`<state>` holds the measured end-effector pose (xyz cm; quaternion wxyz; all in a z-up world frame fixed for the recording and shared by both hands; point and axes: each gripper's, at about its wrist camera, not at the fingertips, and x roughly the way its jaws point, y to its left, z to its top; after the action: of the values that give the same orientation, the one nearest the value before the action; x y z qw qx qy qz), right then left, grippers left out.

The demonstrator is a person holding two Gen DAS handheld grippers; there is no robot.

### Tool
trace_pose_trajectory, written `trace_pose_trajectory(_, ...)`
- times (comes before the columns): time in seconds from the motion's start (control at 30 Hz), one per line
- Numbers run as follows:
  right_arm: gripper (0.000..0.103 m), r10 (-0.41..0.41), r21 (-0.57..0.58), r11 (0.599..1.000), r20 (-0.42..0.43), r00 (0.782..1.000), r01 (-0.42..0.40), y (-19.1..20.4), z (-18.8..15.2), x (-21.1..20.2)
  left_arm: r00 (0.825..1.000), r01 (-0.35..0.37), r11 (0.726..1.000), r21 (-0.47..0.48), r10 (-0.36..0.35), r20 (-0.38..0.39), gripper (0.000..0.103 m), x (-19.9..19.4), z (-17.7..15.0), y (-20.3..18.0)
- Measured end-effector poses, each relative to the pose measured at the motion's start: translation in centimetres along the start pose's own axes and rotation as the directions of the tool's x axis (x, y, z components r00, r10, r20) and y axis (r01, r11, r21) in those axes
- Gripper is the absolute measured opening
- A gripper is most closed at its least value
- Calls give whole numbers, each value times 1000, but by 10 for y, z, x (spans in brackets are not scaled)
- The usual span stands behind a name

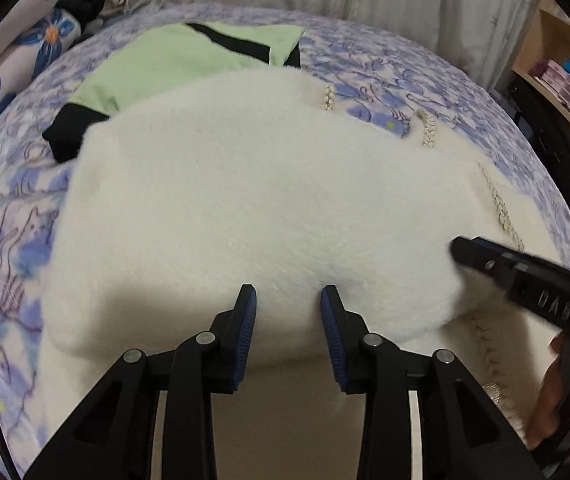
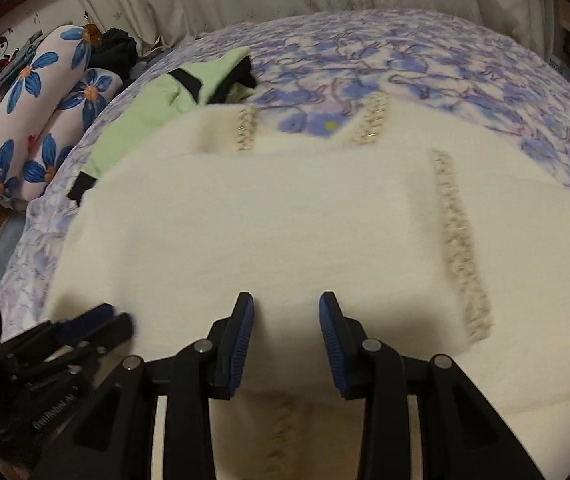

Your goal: Fold large clothes

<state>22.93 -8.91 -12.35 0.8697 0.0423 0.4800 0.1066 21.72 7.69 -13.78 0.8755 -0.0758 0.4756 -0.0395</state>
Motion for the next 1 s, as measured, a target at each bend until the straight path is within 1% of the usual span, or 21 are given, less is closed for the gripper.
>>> trace_pose_trajectory(0.03, 34, -32, 9, 999, 5, 999, 32, -8, 0, -3, 1000, -6, 1000, 2, 6, 4, 33, -1, -1, 3)
trace_pose_trajectory(0.1, 34, -68, 35, 997, 4, 998, 67, -24, 1, -5, 999, -40, 999, -4, 40, 17, 33, -3, 1, 11)
trace_pose_trajectory(0.17, 33, -61, 71, 996, 3, 998, 61, -40, 0, -9, 997, -68, 998, -15, 68, 24, 33, -5, 3, 21)
trace_pose_trajectory(0.27, 32, -50, 102, 994, 15, 999, 49, -53, -4, -22, 997, -77, 996, -39, 78, 28, 33, -10, 4, 37)
trace_pose_trajectory(0.4, 34, -47, 127, 991, 19, 999, 44, -54, -11, -37, 996, -90, 995, -31, 91, 13, 33, -19, 2, 46)
trace_pose_trajectory(0.47, 34, -72, 122, 990, 21, 997, 69, -51, -17, -45, 995, -103, 994, -21, 104, 9, 35, -27, -2, 46)
trace_pose_trajectory(0.5, 34, -70, 119, 991, 27, 997, 66, -49, -21, -51, 993, -115, 993, -17, 115, 15, 40, -35, -5, 46)
trace_pose_trajectory(0.53, 34, -62, 120, 991, 32, 998, 58, -48, -25, -57, 992, -120, 993, -18, 121, 21, 50, -42, -9, 46)
trace_pose_trajectory(0.6, 34, -49, 125, 991, 43, 998, 43, -46, -33, -71, 989, -144, 989, -20, 144, 41, 59, -60, -17, 46)
trace_pose_trajectory(0.73, 34, -26, 137, 990, 76, 997, 15, -43, -48, -104, 984, -160, 987, -20, 161, 80, 60, -97, -30, 46)
trace_pose_trajectory(0.9, 34, -5, 135, 991, 124, 992, -12, -36, -66, -147, 983, -142, 988, -59, 148, 111, 60, -144, -46, 44)
trace_pose_trajectory(1.0, 34, 5, 127, 992, 146, 989, -24, -31, -77, -170, 980, -123, 990, -71, 132, 151, 63, -178, -57, 39)
